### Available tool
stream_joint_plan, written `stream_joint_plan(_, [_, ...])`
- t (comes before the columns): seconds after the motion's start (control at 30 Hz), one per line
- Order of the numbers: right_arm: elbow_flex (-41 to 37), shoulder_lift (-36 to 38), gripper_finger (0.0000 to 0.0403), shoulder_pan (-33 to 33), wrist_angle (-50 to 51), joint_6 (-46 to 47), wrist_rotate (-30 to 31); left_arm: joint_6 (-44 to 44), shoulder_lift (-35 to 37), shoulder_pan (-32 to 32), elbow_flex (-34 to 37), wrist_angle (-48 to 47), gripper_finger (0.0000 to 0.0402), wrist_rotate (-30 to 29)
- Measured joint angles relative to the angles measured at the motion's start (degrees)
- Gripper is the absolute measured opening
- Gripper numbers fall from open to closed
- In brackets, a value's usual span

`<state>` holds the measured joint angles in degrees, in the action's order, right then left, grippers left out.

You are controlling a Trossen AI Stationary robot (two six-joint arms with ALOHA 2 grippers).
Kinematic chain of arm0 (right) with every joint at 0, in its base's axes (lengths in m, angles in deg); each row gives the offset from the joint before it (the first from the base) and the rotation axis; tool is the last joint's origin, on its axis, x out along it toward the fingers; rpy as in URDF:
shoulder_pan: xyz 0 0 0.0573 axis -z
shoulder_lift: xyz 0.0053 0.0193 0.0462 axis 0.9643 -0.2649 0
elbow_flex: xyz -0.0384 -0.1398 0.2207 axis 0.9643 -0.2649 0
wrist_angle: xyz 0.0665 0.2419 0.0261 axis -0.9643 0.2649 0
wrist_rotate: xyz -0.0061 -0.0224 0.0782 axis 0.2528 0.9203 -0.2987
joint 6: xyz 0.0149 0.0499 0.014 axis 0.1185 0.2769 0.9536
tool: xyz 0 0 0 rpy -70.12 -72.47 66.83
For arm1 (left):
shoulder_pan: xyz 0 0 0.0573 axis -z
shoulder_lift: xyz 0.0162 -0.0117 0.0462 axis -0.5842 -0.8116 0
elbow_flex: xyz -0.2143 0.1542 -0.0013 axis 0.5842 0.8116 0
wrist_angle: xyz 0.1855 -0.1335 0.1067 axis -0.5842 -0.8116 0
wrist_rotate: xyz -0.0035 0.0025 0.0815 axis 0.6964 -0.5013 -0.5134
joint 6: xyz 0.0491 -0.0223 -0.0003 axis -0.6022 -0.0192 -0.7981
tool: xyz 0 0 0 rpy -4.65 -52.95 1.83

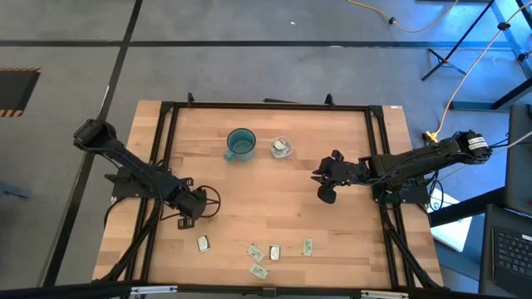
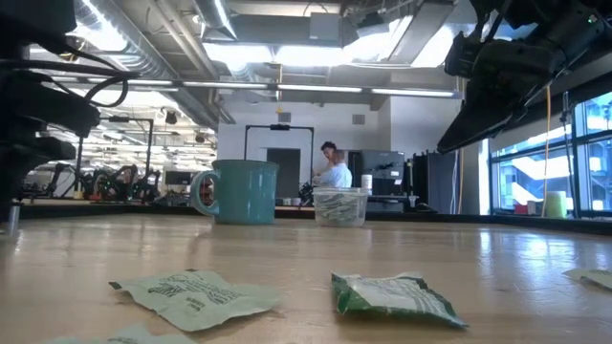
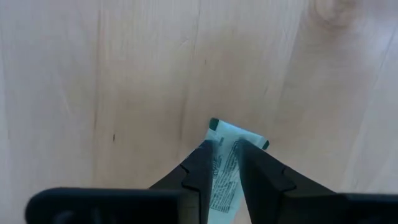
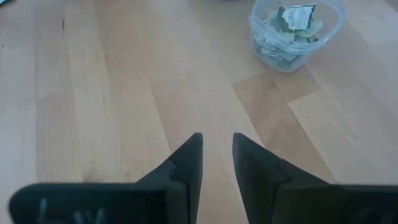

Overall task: Pick and place items into bin
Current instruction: Put the white stevia packet into the transparent bin

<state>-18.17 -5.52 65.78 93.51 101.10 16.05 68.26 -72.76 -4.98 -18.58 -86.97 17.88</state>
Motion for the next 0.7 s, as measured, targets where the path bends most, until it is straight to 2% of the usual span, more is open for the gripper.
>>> stream_joint_plan(0.3, [0.0, 0.0, 0.0092, 0.0, 0.0, -0.8, 0.0, -0.1, -0.1, 0.0, 0.0, 0.6, 0.0009, 0.5])
stream_joint_plan(0.47, [0.0, 0.0, 0.0092, 0.0, 0.0, -0.8, 0.0, -0.2, -0.3, -0.6, -1.7, -0.3, 0.0007, 0.6])
stream_joint_plan(0.7, [0.0, 0.0, 0.0092, 0.0, -1.5, -1.6, 0.0, -7.3, -0.2, -7.2, -10.8, 4.6, 0.0007, 1.8])
